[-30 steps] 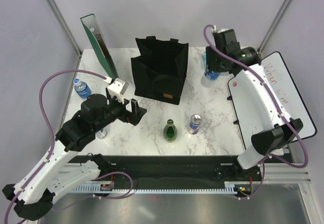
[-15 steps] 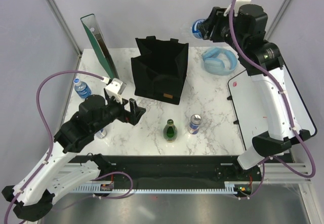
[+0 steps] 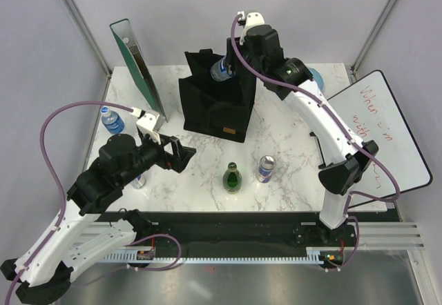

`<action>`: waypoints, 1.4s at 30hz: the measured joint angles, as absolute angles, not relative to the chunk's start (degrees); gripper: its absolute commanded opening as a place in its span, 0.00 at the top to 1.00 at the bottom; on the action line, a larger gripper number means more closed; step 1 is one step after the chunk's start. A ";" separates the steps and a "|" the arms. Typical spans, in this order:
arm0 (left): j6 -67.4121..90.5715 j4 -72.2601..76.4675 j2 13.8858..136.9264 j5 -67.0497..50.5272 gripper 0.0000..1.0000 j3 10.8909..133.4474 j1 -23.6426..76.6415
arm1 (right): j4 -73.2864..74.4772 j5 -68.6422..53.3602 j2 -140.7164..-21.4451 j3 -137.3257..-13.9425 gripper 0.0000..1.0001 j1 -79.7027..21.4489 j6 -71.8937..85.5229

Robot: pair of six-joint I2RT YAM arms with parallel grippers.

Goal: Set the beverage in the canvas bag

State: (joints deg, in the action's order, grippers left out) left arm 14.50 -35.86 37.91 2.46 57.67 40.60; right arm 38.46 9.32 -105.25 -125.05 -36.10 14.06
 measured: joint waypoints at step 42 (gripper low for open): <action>15.20 -35.94 39.03 2.90 0.00 56.49 40.64 | 38.15 19.33 -130.76 -125.93 0.64 -39.90 7.49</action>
